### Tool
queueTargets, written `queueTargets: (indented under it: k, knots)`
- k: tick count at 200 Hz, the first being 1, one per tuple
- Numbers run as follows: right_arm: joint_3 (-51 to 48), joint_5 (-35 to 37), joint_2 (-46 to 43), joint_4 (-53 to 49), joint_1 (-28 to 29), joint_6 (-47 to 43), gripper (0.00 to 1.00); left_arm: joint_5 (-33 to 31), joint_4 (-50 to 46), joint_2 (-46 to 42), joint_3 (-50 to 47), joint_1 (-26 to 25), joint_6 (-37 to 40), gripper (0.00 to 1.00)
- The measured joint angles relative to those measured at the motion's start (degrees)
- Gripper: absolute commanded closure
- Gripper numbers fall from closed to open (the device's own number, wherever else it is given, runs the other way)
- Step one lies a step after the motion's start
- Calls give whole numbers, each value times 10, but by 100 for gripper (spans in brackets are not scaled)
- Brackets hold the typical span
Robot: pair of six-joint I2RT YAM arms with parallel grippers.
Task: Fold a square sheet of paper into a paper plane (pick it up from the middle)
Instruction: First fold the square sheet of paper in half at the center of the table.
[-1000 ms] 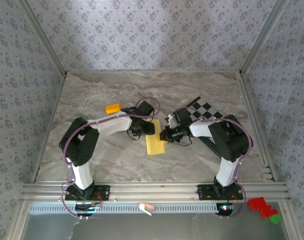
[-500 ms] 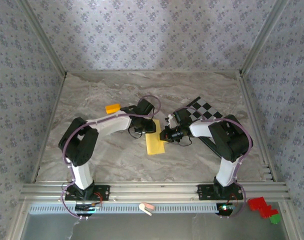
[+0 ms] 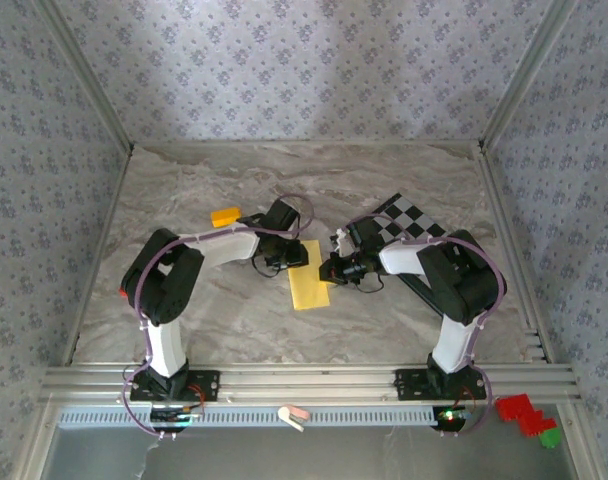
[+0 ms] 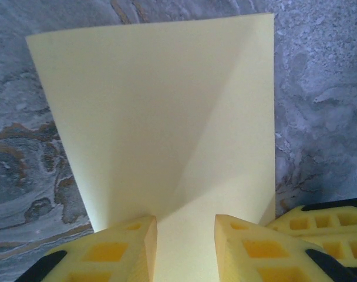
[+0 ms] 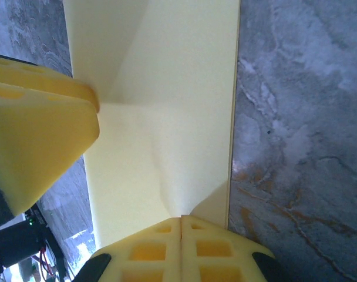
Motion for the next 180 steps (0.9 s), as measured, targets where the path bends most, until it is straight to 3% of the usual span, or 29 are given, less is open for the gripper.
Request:
queueTargets:
  k: [120,180]
  knots:
    - [-1,4,-2,0,0,0,100,46,47,-5,-35,25,-1,62]
    - [-1,6,-2,0,1,0,100,96,109,-47,-111,23,-50,63]
